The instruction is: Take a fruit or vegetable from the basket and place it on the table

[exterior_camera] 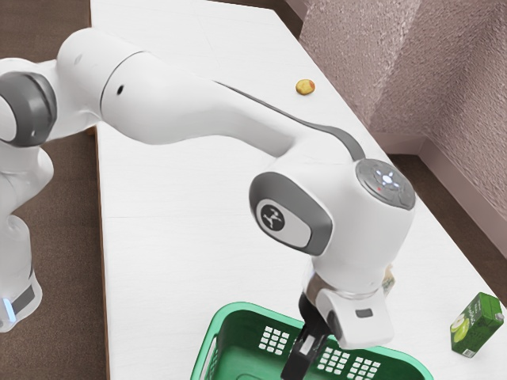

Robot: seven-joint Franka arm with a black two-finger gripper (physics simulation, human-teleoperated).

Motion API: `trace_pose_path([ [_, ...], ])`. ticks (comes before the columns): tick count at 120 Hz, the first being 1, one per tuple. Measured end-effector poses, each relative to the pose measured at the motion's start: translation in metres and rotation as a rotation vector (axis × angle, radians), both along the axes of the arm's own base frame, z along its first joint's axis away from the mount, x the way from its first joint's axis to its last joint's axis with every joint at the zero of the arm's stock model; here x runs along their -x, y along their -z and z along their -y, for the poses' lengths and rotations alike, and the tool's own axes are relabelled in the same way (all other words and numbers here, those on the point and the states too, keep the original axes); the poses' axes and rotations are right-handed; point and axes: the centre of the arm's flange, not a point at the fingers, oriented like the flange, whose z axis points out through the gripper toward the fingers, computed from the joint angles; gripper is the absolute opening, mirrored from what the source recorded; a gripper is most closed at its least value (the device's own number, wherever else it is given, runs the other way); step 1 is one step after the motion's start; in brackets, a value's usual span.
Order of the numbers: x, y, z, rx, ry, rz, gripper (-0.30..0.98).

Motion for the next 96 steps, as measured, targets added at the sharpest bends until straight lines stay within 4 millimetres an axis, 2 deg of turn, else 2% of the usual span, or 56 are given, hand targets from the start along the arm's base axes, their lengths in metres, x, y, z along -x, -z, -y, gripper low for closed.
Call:
trace_pose_path([
  [35, 0.013, 0.031, -0.005, -0.012, -0.001, -0.048, 0.69],
  [59, 0.01, 0.054, -0.012, -0.022, -0.018, -0.076, 0.69],
  [96, 0.01, 0.065, -0.008, -0.014, -0.015, -0.08, 0.69],
])
